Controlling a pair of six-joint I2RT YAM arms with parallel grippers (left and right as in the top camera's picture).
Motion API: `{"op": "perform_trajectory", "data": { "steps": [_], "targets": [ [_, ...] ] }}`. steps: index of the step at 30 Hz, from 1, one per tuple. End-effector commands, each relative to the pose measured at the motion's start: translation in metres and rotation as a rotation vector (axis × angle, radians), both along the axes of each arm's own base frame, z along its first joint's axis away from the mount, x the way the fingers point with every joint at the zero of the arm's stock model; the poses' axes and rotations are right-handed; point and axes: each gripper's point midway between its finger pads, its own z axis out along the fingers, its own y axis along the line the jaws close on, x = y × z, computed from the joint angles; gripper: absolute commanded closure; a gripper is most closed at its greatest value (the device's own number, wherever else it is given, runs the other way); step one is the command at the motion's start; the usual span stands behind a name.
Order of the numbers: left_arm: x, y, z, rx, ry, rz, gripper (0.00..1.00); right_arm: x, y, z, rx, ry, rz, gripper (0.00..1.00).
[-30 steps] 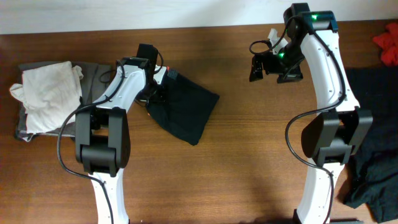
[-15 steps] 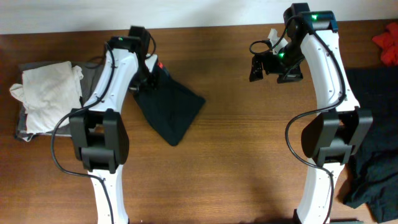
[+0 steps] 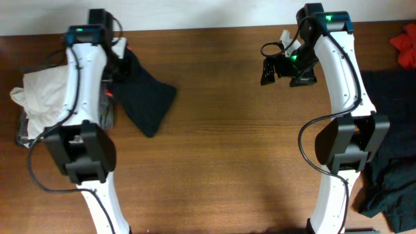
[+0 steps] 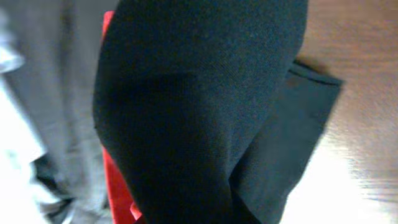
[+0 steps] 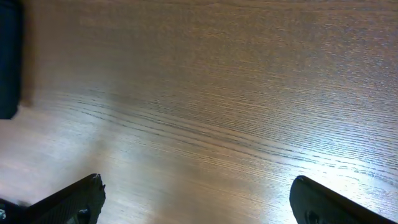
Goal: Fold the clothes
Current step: 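Lower the black bundle onto the grey clothes stack with the left gripper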
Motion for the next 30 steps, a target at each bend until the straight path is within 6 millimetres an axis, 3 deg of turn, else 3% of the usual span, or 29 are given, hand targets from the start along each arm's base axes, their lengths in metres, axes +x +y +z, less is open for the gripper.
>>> {"op": "perform_trajectory", "data": {
  "steps": [1,10,13,23,30],
  "targets": [
    [0.003,0.024,0.052,0.023,-0.131,0.018,1.00,0.000,-0.002,0.004,-0.011,-0.008,-0.005,0.01],
    [0.014,0.068,0.112,0.053,-0.307,0.099,1.00,0.000,-0.002,0.004,-0.011,-0.008,-0.005,0.01],
    [0.014,0.084,0.124,0.062,-0.341,0.129,1.00,-0.001,-0.001,0.004,-0.011,-0.008,-0.004,0.01],
    [0.000,0.143,0.124,0.093,-0.341,0.249,1.00,0.000,-0.002,0.004,-0.011,-0.008,-0.005,0.01],
    [-0.013,0.170,0.116,0.097,-0.313,0.308,1.00,0.000,-0.002,0.004,-0.011,-0.008,-0.005,0.01]
  ]
}}
